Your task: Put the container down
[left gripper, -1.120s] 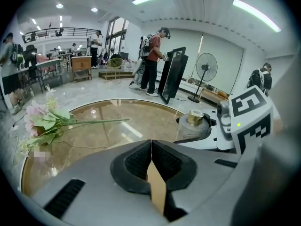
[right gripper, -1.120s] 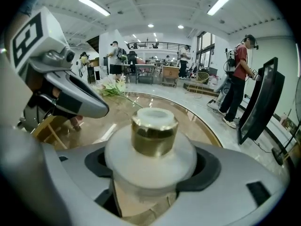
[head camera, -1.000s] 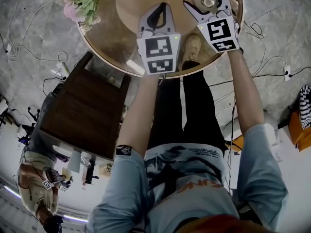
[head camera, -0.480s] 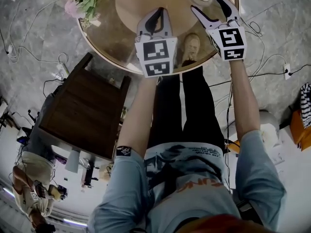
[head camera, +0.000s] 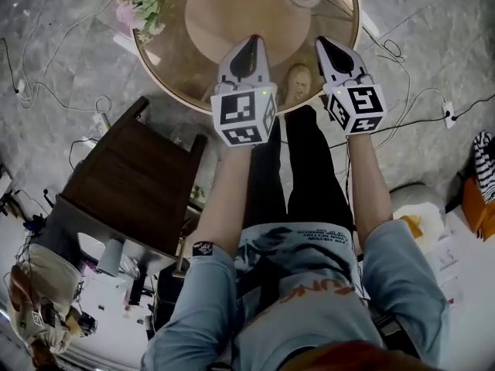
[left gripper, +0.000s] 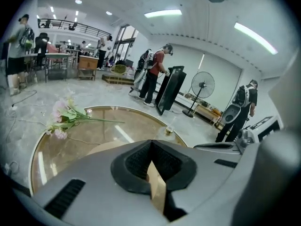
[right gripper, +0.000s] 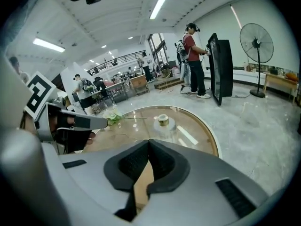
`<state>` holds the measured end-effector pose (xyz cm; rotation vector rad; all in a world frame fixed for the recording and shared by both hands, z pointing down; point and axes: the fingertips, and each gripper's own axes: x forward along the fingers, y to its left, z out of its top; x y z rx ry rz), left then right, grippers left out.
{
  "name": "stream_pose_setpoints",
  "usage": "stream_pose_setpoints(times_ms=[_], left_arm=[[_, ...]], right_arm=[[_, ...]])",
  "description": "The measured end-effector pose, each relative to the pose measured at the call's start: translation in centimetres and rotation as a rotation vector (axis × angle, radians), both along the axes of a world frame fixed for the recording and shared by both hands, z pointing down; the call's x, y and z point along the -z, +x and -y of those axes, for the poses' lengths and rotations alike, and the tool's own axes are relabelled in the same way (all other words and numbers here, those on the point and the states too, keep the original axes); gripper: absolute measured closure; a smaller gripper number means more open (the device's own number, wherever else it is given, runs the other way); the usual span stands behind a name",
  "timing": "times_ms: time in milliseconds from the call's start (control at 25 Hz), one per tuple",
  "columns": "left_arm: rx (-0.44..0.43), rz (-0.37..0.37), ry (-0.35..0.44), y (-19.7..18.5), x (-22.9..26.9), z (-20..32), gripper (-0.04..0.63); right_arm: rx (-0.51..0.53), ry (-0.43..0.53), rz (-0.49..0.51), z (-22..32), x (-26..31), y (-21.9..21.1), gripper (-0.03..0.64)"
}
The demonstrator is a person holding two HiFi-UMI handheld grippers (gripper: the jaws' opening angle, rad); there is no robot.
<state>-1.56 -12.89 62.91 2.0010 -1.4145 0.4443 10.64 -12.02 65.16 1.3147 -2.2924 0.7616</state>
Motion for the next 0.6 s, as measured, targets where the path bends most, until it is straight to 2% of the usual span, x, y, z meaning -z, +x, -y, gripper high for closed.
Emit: stream_pose_setpoints(times_ms=[120, 280, 440, 600], left_arm=[[0.066, -0.054, 0.033, -1.1, 3.5, -0.8, 0.571], [0.159, -0.113, 0.117, -4.6, 10.9, -1.5, 0.571], [0.198, -0.121, 0.216, -6.3, 19.1, -1.9, 0.571], [0.223, -0.087, 0.333, -7.7, 27.0, -2.0, 0.571]], right_arm=[[0.018, 0.012, 0.034, -0.6, 3.8, -0.8, 0.604], [0.056, 0.028, 0.05, -2.0, 10.6, -3.2, 0.605], [0.032, 0.094, 0.094, -1.9, 18.8, -4.1, 0.605], [-0.022, 0.192, 0.14, -0.3, 26.2, -5.0, 0.605]])
